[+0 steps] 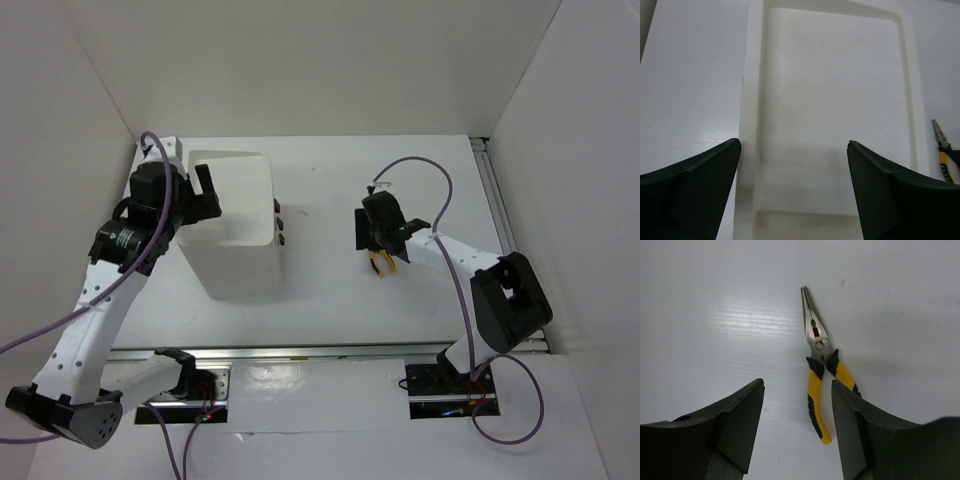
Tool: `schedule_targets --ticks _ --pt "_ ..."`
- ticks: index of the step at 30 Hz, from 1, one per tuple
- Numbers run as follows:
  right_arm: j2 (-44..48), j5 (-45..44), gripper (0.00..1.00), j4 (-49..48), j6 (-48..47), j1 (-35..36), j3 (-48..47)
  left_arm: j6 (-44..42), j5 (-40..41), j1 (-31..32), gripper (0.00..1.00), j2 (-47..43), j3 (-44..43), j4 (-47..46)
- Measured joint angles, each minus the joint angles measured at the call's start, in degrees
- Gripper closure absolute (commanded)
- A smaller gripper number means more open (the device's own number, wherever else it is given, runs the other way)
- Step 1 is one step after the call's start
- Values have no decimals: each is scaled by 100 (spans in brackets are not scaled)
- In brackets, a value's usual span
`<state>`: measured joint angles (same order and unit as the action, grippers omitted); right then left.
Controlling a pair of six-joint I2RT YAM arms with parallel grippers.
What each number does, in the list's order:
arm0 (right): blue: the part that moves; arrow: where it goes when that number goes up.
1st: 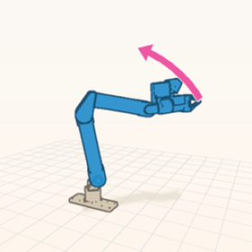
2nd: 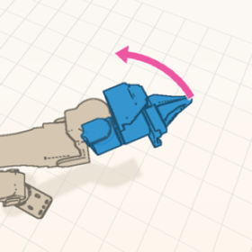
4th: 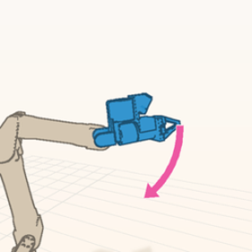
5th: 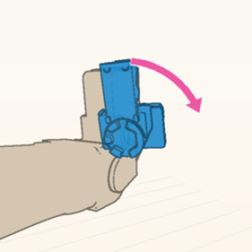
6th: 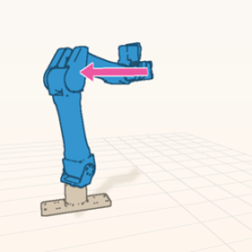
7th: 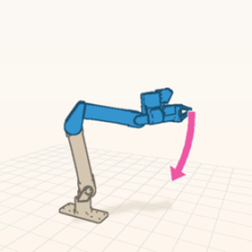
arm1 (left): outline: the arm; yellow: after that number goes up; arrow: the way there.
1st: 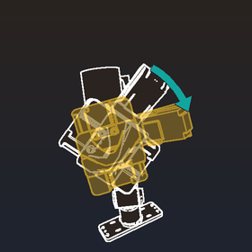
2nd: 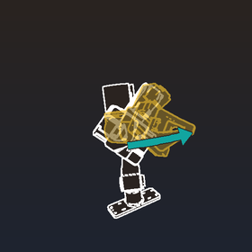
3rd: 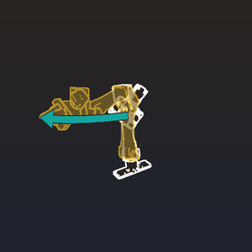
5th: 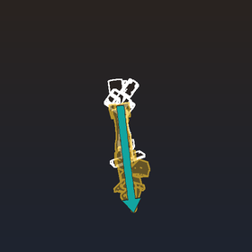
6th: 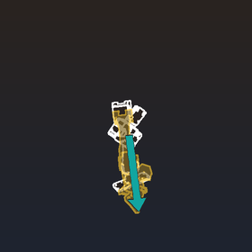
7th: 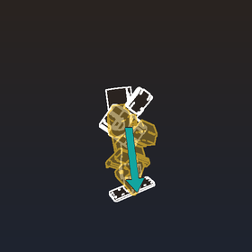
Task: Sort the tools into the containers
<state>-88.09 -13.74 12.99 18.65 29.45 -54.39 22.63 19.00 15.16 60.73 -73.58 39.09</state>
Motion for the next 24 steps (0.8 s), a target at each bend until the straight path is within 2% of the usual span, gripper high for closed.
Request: schedule_targets --ticks 11,15,24 --pt "227 136 44 448 92 -61 588 4 -291 63 0 -1051 -839 251" --pt "234 267 50 492 155 -63 737 4 -219 66 0 -1381 -918 439" --pt "-389 433 51 282 175 -50 662 13 -76 66 0 -1676 -798 691"
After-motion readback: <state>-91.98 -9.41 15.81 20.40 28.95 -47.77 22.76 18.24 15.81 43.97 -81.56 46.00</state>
